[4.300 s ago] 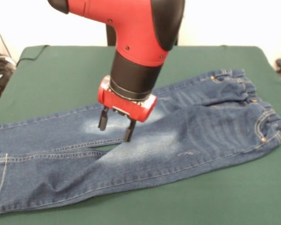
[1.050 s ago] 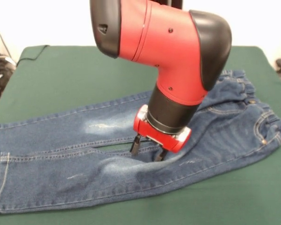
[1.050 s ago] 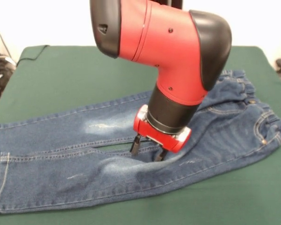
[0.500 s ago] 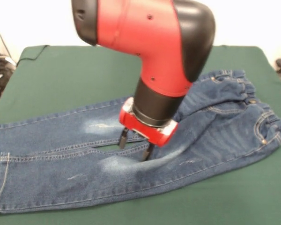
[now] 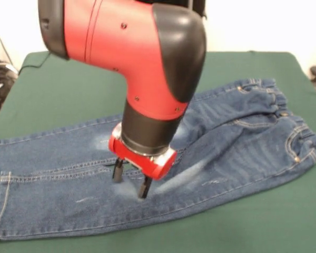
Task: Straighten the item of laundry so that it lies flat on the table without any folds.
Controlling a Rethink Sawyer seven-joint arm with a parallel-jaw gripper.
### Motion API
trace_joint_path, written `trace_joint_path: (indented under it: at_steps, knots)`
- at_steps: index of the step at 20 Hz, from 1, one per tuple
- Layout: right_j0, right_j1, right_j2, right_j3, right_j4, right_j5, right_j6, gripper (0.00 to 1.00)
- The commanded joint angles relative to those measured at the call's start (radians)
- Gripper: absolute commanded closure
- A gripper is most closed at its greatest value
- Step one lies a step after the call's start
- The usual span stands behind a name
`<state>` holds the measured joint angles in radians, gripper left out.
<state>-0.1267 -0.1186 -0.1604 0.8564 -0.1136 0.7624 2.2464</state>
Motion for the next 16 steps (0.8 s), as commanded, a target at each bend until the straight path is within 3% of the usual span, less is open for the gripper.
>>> trace_joint_path:
  at_steps: [1, 10, 16]
  knots:
    - [0.000, 0.148, 0.189, -0.095, 0.018, 0.005, -0.086, 0.00]
    - [-0.024, 0.209, 0.236, -0.211, 0.010, 0.088, -0.155, 0.00]
    - [-0.021, 0.207, 0.245, -0.197, 0.005, 0.063, -0.121, 0.00]
